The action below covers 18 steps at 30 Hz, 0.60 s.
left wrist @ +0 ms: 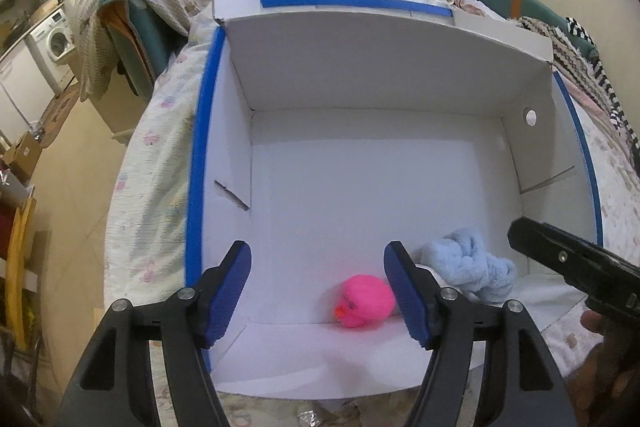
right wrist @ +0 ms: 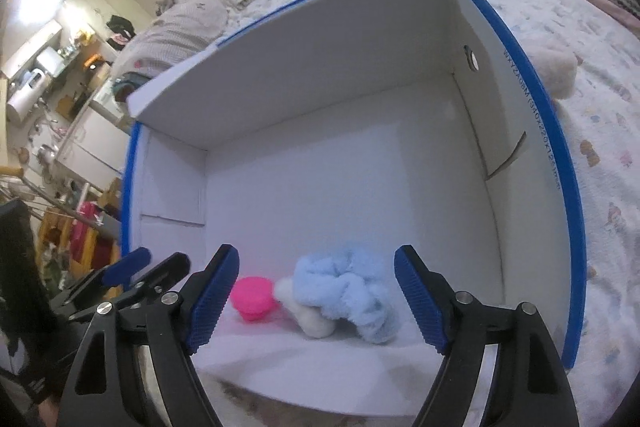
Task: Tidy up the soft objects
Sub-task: 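Open the right gripper to drop the blue plush into the box, then withdraw both grippers out of the box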
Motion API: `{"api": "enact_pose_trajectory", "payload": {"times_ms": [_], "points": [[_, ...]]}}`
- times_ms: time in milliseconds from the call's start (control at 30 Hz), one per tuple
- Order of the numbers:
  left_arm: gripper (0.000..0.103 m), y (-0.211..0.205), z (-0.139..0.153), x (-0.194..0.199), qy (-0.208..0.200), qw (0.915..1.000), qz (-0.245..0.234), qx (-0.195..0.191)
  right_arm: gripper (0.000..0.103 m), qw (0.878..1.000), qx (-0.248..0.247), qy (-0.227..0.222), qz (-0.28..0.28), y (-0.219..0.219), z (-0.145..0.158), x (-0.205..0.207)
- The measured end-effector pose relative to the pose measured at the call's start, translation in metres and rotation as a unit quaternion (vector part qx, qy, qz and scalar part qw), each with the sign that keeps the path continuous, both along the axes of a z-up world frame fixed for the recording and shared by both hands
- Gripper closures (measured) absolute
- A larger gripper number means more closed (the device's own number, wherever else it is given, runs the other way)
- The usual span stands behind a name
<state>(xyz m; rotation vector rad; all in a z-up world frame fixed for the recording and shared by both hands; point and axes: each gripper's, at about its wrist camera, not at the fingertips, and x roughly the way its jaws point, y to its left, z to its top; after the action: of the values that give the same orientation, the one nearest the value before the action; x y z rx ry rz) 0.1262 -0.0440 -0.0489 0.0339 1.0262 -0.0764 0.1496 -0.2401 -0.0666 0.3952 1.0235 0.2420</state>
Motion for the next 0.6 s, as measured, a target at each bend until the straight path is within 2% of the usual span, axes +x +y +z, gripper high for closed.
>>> {"api": "enact_pose_trajectory", "payload": {"times_ms": [167, 267, 367, 600], "points": [[0.037, 0.009, 0.014, -0.011, -0.019, 0.9998, 0.01, -0.003, 0.0, 1.0, 0.01, 0.011, -0.006, -0.002, 0.002, -0.014], [0.037, 0.014, 0.026, -0.02, -0.043, 0.9989, 0.018, -0.005, 0.0, 1.0, 0.002, 0.002, -0.005, -0.003, 0.006, -0.02], [0.037, 0.017, 0.031, -0.028, -0.046, 0.9988, 0.017, -0.002, 0.0, 1.0, -0.004, 0.0, -0.002, -0.002, 0.007, -0.025], [0.036, 0.029, 0.041, -0.05, -0.057, 0.998, 0.025, 0.005, 0.0, 1.0, 0.019, 0.013, 0.012, 0.0, 0.023, -0.036]]}}
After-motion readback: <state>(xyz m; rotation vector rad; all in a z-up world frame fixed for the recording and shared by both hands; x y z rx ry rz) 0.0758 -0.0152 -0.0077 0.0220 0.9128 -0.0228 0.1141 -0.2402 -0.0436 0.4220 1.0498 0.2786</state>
